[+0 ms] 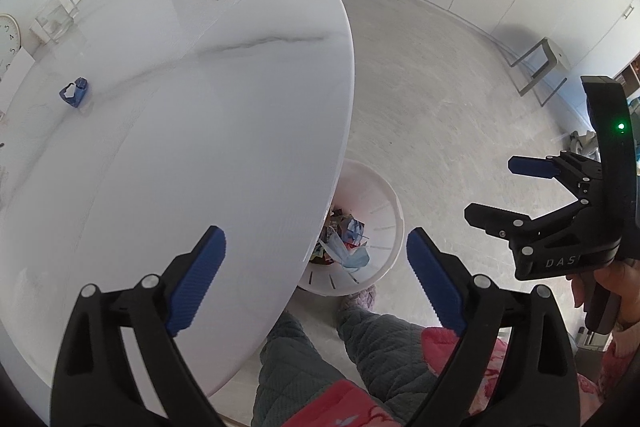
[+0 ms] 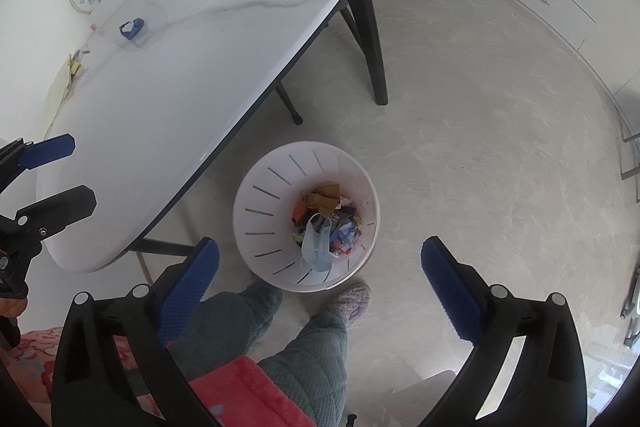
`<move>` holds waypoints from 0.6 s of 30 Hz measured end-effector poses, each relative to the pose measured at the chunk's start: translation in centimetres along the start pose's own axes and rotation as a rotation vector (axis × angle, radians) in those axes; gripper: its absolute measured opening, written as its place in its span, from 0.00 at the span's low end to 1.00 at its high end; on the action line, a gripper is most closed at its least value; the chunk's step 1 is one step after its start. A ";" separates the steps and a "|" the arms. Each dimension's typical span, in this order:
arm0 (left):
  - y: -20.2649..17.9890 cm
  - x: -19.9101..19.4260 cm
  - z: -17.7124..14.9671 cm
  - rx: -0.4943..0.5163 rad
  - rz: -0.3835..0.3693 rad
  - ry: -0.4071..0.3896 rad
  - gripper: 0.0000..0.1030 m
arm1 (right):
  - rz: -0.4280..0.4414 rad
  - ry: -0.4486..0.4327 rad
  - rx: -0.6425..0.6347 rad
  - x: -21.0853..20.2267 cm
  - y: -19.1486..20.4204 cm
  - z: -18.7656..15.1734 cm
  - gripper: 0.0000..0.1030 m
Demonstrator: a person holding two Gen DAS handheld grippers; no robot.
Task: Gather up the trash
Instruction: 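Move both tools back over the table and grasp the blue crumpled paper with the right tool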
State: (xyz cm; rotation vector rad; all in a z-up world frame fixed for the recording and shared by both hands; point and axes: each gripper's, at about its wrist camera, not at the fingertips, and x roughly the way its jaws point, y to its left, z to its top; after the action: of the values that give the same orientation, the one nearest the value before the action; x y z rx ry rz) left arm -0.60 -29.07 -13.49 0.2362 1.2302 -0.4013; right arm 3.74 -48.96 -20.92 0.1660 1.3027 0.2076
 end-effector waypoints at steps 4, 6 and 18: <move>-0.1 -0.1 0.0 -0.006 0.007 0.001 0.86 | -0.001 0.004 -0.008 0.1 0.2 0.2 0.97; 0.1 -0.2 0.0 -0.013 0.010 -0.002 0.86 | 0.002 0.003 -0.016 0.1 0.4 0.5 0.97; 8.8 -4.3 -3.4 -0.305 0.116 -0.059 0.89 | 0.092 -0.005 -0.278 1.1 9.6 5.8 0.98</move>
State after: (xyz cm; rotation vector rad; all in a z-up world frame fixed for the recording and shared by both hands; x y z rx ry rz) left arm -1.01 -19.06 -10.82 0.0334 1.1954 -0.1158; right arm 9.08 -39.42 -18.19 -0.0102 1.2484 0.4629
